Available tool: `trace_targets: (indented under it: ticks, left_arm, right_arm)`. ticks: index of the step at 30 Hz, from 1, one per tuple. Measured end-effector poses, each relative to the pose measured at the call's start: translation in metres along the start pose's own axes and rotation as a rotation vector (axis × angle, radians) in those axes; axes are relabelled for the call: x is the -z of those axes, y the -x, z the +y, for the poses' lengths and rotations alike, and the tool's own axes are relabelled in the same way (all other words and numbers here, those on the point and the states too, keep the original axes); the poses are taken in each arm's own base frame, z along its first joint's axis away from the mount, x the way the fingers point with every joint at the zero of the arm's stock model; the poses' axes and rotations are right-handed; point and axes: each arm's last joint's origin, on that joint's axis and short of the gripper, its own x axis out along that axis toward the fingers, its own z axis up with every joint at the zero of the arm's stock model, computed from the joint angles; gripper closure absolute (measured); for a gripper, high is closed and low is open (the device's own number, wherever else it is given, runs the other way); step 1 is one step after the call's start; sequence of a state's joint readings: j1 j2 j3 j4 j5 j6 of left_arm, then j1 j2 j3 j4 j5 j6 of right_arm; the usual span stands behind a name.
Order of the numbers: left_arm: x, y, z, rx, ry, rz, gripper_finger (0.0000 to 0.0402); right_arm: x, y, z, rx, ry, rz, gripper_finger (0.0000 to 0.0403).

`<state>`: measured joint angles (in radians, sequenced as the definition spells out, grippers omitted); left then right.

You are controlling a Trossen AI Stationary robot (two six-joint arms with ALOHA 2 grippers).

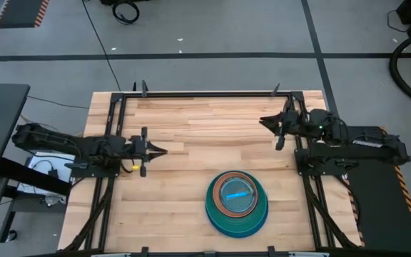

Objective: Stack plastic plates
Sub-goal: Return to Home Position

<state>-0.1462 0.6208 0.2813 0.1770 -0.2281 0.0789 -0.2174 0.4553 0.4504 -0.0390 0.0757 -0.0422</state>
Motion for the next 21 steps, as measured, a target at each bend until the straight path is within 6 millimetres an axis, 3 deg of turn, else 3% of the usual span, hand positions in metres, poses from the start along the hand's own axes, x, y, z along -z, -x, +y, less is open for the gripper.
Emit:
trace_targets:
  ticks: [10, 21]
  left_arm:
    - [0.023, 0.025, 0.005, -0.031, 0.084, -0.098, 0.0396]
    - [0.047, 0.040, 0.007, -0.040, 0.133, -0.154, 0.0395]
  right_arm:
    - [0.005, 0.033, -0.008, 0.053, -0.089, -0.170, 0.0362]
    - [0.052, 0.041, -0.010, 0.127, -0.242, -0.259, 0.0365]
